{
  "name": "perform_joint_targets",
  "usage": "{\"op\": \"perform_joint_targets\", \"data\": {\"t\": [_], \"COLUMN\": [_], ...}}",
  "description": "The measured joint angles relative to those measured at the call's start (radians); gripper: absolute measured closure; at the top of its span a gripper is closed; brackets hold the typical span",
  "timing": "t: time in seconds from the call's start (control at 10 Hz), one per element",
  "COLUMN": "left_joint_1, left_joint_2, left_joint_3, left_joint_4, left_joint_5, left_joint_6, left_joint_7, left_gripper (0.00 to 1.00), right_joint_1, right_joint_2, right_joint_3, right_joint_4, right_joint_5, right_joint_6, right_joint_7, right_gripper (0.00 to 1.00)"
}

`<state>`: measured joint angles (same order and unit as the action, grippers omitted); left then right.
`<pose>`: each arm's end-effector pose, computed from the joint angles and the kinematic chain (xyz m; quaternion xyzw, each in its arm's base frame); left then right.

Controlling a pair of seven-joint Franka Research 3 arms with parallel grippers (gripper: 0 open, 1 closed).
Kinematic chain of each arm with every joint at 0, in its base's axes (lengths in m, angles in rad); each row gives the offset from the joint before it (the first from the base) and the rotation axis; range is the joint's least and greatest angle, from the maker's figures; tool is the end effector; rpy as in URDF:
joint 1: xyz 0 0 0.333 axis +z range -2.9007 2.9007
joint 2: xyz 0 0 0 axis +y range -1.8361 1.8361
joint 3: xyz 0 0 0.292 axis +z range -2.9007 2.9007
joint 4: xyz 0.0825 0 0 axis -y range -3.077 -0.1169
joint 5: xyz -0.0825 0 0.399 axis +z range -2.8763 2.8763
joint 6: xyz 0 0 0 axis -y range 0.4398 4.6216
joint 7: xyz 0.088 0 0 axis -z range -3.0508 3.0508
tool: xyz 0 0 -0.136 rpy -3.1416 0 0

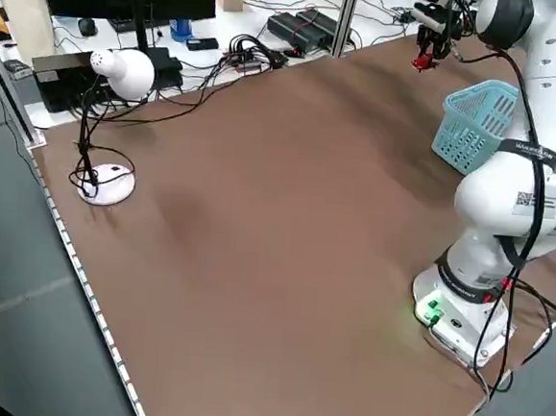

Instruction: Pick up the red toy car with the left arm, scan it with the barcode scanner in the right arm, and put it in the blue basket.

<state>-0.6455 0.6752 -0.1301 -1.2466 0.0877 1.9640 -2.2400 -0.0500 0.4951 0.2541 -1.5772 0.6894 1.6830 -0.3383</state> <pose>0.5504 -0.5003 0.3203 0.7440 0.6678 0.0021 0.0237 0.6207 0.1932 0.3156 -0.8967 -0.1430 0.1500 0.3911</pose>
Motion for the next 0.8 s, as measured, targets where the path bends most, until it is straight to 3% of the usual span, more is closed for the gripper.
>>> {"op": "perform_joint_targets", "data": {"t": [0.5,0.8], "left_joint_1": [-0.011,-0.029], "left_joint_2": [0.002,0.004], "left_joint_3": [-0.004,-0.005], "left_joint_4": [0.056,0.058], "left_joint_5": [0.000,0.000], "left_joint_6": [-0.001,-0.001], "left_joint_7": [-0.018,-0.023], "left_gripper": [0.56,0.56], "right_joint_1": [0.112,0.144], "right_joint_2": [0.007,0.007], "right_joint_3": [0.010,0.009], "right_joint_4": [-0.024,-0.025], "right_joint_5": [0.140,0.157], "right_joint_6": [-0.031,-0.026], "right_joint_7": [-0.117,-0.122], "right_gripper": [0.67,0.67]}}
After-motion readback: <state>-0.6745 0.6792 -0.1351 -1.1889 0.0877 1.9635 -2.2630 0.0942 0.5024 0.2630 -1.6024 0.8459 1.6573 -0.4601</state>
